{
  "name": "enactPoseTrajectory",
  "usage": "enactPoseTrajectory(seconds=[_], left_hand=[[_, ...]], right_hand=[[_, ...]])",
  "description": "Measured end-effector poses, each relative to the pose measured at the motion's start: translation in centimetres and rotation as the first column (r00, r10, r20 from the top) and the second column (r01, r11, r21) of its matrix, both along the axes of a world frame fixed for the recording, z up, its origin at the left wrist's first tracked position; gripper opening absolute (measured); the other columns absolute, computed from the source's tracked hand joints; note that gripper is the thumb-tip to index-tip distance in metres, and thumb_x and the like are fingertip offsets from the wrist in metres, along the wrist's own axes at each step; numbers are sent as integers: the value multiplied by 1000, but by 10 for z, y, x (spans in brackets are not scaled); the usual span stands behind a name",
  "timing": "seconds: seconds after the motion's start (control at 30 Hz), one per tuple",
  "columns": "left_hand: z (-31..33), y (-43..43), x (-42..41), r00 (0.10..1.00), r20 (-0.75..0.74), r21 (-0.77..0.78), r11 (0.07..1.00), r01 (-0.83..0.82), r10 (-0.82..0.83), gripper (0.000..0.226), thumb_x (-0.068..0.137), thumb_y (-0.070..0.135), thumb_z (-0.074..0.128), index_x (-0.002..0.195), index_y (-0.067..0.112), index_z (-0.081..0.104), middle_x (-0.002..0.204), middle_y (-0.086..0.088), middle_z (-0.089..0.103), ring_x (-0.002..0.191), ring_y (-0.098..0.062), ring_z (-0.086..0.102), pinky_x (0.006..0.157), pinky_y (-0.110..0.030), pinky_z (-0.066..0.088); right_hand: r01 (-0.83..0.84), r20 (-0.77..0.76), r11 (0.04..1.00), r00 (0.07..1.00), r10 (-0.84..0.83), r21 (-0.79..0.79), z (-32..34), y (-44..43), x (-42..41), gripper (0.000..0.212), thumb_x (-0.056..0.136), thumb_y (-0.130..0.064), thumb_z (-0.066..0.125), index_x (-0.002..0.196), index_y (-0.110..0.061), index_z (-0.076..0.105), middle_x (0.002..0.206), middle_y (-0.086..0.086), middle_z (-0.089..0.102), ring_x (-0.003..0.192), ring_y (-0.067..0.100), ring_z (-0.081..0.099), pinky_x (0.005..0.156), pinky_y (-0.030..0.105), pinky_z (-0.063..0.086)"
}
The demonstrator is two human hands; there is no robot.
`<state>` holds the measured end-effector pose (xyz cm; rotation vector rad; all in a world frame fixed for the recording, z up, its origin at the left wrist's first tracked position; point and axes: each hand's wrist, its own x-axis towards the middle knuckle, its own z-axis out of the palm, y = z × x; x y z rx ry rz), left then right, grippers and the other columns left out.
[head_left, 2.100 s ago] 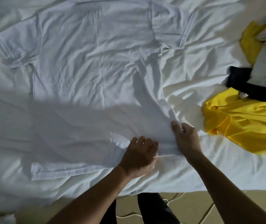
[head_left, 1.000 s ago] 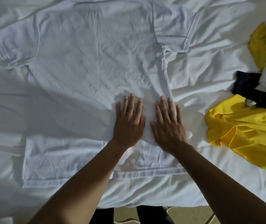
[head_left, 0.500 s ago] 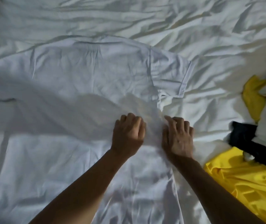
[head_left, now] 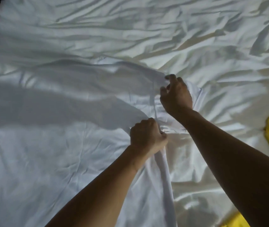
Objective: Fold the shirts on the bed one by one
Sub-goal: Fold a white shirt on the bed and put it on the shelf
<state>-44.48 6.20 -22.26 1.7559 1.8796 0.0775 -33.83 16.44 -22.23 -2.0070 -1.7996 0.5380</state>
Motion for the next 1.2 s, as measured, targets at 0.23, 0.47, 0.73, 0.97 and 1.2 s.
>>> enactPoseTrajectory(seconds=[0.23, 0.47, 0.73, 0.97, 1.2], left_hand=[[-13, 2, -13, 994, 107, -33, 999, 11, -8, 16, 97, 32, 53, 90, 18, 52, 103, -9, 69, 98, -35, 63, 80, -38, 42], [-20, 2, -43, 907, 396, -140, 986, -93, 142, 30, 90, 25, 61, 68, 9, 46, 62, -4, 53, 69, -29, 54, 67, -41, 46], [18, -10, -118, 502, 680, -411, 845, -343, 535, 14, 71, 20, 70, 73, 6, 70, 67, -22, 69, 53, -30, 68, 52, -39, 58], [5, -18, -184, 409, 587, -501, 710, -494, 699, 8, 80, 7, 74, 78, 0, 73, 73, -25, 71, 60, -34, 71, 56, -39, 57], [-15, -17, -200, 323, 584, -627, 666, -404, 745, 8, 91, -3, 66, 94, -5, 73, 83, -27, 74, 67, -36, 73, 59, -43, 63]], right_hand=[[-10, 55, 989, 998, 18, -148, -8, 36, -13, 36, 102, -39, 45, 135, -26, 55, 116, 14, 66, 105, 40, 61, 79, 39, 42], [104, -73, 993, 991, -108, -64, -4, 42, -26, 27, 98, -39, 45, 94, -19, 63, 87, 5, 64, 82, 33, 58, 70, 39, 48], [63, -173, 998, 983, -61, 8, 27, 45, -97, 30, 99, -36, 50, 81, -13, 57, 70, -1, 53, 76, 31, 52, 65, 33, 35], [-63, -198, 992, 979, 41, -107, 23, 47, -171, 19, 97, -31, 53, 91, -18, 65, 85, 2, 68, 88, 32, 62, 69, 34, 44], [-62, -216, 997, 975, 51, -41, 3, -61, -171, 29, 98, -19, 56, 127, -20, 55, 110, 4, 66, 96, 22, 63, 80, 34, 49]])
